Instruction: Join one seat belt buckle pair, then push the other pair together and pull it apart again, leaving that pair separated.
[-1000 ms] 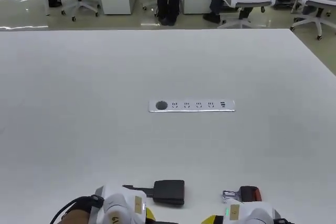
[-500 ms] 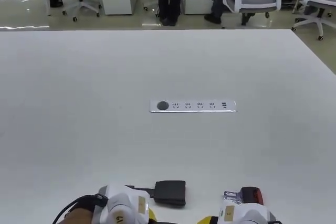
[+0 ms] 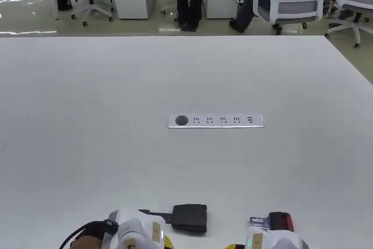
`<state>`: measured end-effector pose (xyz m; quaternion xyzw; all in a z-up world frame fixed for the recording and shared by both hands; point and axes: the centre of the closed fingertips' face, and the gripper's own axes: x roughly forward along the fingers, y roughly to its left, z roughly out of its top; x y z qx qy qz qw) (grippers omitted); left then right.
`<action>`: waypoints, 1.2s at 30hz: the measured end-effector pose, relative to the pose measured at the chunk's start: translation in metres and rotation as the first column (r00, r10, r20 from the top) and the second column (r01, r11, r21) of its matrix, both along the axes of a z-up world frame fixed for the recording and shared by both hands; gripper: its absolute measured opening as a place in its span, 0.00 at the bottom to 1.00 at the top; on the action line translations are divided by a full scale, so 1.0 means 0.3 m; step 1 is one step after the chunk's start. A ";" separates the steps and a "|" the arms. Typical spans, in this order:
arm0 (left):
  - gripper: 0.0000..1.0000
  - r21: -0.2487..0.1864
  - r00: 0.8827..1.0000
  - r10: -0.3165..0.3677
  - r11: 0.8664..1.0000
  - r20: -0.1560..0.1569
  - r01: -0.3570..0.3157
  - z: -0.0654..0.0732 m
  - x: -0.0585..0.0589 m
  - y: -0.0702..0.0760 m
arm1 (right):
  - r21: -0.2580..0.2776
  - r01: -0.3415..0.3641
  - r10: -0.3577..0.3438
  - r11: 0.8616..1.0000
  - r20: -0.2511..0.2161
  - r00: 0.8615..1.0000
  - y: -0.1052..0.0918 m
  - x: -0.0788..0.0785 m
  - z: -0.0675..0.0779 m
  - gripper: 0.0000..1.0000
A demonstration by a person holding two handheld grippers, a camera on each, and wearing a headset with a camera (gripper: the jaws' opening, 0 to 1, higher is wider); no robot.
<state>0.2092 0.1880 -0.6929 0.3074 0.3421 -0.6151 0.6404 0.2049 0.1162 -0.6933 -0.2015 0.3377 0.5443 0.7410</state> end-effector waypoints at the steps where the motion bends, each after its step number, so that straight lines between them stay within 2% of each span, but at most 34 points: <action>1: 0.32 -0.001 1.000 -0.001 1.000 0.000 0.001 0.001 -0.001 0.000 | 0.000 -0.007 0.007 1.000 0.004 1.000 0.003 0.001 -0.002 0.33; 13: 0.32 -0.053 1.000 -0.013 0.998 0.007 0.013 0.005 0.002 0.009 | 0.042 -0.031 0.030 0.999 0.027 0.999 -0.003 -0.009 0.010 0.32; 22: 0.31 -0.092 1.000 -0.011 0.996 -0.004 0.011 0.009 0.003 0.009 | 0.063 -0.045 0.043 0.997 0.044 0.998 0.002 -0.012 0.023 0.32; 28: 0.31 -0.106 1.000 -0.009 0.994 -0.009 0.008 0.015 0.002 0.006 | 0.083 -0.041 0.038 0.996 0.048 0.998 0.003 -0.008 0.023 0.31; 32: 0.31 -0.127 1.000 0.001 0.992 0.003 0.000 0.015 0.001 0.008 | 0.090 -0.039 0.035 0.995 0.054 0.998 0.002 -0.006 0.023 0.31; 36: 0.31 -0.133 1.000 0.002 0.991 -0.003 -0.002 0.017 0.004 0.005 | 0.104 -0.037 0.031 0.994 0.057 0.998 0.001 -0.005 0.023 0.31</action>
